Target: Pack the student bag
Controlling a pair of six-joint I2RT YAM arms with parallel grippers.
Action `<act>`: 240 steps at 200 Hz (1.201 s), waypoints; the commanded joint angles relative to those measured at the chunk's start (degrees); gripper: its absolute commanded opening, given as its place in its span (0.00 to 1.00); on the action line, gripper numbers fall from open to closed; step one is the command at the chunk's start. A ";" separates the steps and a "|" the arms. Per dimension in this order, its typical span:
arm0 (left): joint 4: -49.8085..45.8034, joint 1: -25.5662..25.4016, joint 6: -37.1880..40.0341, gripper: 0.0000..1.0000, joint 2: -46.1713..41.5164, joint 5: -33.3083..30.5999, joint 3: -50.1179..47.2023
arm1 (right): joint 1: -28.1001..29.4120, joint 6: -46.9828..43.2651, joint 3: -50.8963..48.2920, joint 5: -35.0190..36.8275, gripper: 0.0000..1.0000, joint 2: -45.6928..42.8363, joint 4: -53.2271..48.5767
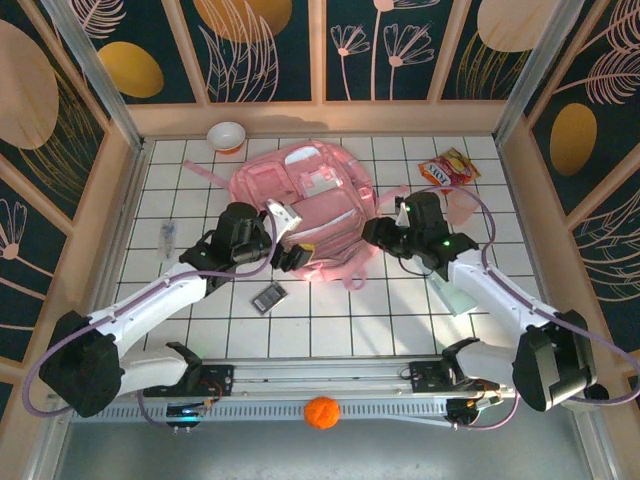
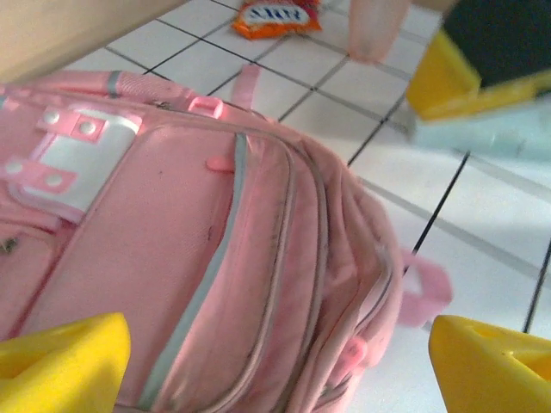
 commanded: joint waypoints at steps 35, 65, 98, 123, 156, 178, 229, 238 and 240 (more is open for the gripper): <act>-11.03 0.33 29.78 0.89 11.38 -2.77 3.03 | 1.65 -4.78 -0.63 -0.75 0.47 -5.18 -3.82; -6.07 0.38 31.93 0.88 15.80 -9.22 2.30 | 3.51 -4.71 -1.57 -1.25 0.47 -6.06 -1.87; -0.01 0.34 30.83 0.63 19.20 -10.80 1.87 | 5.19 -4.78 -2.12 -1.85 0.46 -6.31 -0.52; -3.73 0.38 29.77 0.20 17.61 -7.10 4.59 | 5.86 -5.36 -2.24 -1.37 0.46 -7.27 -0.57; -6.86 0.34 22.48 0.00 11.38 1.12 7.82 | 9.34 -6.16 -1.97 -1.50 0.46 -9.18 0.72; -7.52 0.41 18.75 0.00 9.72 4.60 9.55 | 12.80 -6.40 -0.97 -0.10 0.47 -9.06 0.33; -8.69 0.38 10.99 0.00 10.45 4.44 15.78 | 18.45 -3.79 2.05 6.20 0.48 -3.56 -0.27; -8.97 0.33 8.73 0.00 10.98 5.36 17.20 | 19.93 -2.29 2.73 8.19 0.48 -2.66 0.45; -8.97 0.33 8.23 0.00 11.11 5.60 17.48 | 20.21 -1.94 2.89 8.67 0.48 -2.53 0.64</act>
